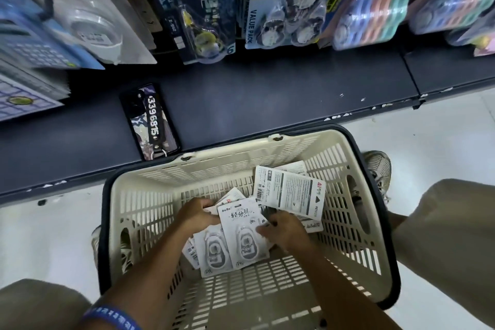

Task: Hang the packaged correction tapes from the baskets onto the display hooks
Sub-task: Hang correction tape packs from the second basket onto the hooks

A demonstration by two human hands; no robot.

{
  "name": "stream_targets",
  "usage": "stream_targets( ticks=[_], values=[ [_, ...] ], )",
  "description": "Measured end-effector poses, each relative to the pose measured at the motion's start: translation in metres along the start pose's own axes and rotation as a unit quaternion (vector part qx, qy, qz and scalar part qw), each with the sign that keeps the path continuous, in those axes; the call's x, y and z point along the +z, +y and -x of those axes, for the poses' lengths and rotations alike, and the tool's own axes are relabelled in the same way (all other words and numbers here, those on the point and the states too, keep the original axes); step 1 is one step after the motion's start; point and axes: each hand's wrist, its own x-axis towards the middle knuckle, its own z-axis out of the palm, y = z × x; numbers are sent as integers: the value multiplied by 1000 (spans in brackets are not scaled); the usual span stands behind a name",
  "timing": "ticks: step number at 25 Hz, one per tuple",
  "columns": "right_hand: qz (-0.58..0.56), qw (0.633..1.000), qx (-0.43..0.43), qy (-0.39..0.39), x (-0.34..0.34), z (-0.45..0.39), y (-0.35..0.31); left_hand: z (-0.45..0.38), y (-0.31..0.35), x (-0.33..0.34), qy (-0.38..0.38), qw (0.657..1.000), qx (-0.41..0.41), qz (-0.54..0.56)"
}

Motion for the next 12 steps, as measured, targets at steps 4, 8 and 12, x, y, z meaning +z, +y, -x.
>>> stream_targets(
  ticks=[4,8,12],
  values=[
    [46,999,5,-29,-5,-2,-2,9,-15,3,108,980,-59,157],
    [-16,996,1,-92,7,7,3,21,-14,-4,-61,995,-60,52],
    [-148,986,10,-71,10,15,-1,23,-18,0,2,984,-77,158]
  ],
)
